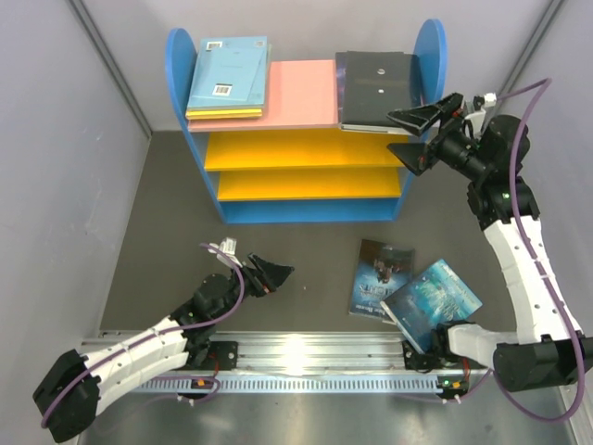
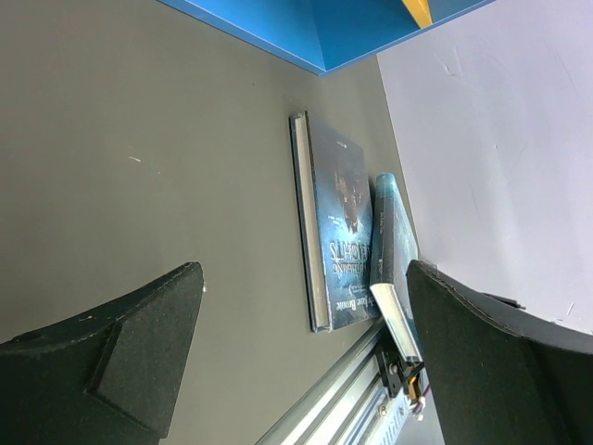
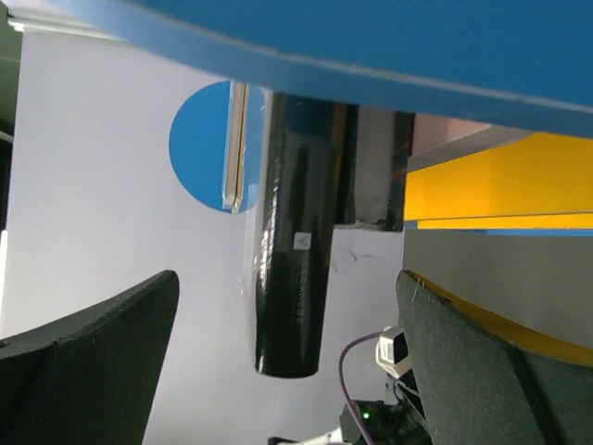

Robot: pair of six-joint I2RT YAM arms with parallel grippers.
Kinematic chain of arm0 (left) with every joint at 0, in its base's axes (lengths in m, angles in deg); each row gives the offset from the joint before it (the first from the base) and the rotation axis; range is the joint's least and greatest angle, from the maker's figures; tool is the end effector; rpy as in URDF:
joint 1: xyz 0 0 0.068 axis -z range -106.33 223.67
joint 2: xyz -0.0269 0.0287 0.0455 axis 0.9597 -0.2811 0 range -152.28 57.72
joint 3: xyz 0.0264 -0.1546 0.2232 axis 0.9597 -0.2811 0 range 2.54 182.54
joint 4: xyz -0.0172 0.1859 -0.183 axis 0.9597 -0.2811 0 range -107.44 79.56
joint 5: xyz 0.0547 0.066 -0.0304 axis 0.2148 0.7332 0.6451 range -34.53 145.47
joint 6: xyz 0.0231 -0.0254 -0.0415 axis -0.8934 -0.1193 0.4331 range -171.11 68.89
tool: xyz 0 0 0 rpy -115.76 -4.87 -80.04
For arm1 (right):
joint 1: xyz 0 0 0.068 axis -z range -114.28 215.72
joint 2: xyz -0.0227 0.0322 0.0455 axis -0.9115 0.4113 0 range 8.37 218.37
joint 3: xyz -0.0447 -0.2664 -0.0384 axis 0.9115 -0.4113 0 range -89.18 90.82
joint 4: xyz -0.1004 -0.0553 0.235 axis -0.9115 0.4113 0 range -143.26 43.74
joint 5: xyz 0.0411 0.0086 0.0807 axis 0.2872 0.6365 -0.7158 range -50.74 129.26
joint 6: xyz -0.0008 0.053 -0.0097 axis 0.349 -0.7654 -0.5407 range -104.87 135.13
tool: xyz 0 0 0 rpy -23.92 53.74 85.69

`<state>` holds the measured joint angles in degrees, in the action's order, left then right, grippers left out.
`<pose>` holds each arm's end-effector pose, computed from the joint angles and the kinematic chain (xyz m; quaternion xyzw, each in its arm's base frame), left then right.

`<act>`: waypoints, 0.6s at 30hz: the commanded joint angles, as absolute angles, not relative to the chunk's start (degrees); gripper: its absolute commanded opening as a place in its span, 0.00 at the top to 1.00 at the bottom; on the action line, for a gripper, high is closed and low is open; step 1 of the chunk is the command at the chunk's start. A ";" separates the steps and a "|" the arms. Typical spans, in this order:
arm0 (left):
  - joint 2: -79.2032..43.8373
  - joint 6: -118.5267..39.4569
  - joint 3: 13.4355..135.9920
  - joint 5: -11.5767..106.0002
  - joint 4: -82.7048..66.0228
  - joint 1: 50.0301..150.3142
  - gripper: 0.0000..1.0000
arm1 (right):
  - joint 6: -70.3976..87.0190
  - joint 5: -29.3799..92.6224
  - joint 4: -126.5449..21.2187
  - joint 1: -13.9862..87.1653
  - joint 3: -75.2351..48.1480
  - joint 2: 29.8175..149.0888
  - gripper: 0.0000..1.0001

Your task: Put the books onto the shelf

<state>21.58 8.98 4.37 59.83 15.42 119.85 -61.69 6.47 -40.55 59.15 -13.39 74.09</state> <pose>0.1066 -0.1073 0.1646 -0.1163 0.7481 -0.5048 0.4146 0.2423 0.0472 0.4514 0.2397 0.6796 0.5931 0.3589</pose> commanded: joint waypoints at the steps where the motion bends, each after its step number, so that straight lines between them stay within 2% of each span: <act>1: 21.86 8.91 -2.82 60.48 16.45 119.64 0.04 | -56.43 3.32 -43.94 60.00 -10.43 70.95 0.00; 8: 21.78 8.83 -2.55 60.83 15.92 119.73 0.04 | -51.41 -0.98 -41.92 60.44 -6.47 69.63 0.00; 14: 21.69 8.65 -2.11 61.27 15.31 119.64 0.04 | -45.36 -8.53 -39.03 60.44 -9.72 64.98 0.00; 17: 20.99 8.65 -1.94 61.27 15.48 119.73 0.04 | -34.48 -5.85 -26.23 60.44 -11.39 59.71 0.00; 18: 20.64 8.65 -1.85 61.10 16.18 119.73 0.04 | -27.83 -3.91 -17.92 60.44 -11.92 56.66 0.00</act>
<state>21.41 8.96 4.35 60.82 14.75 119.85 -42.28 -4.59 -33.16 59.63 -11.05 62.50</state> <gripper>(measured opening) 0.962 0.996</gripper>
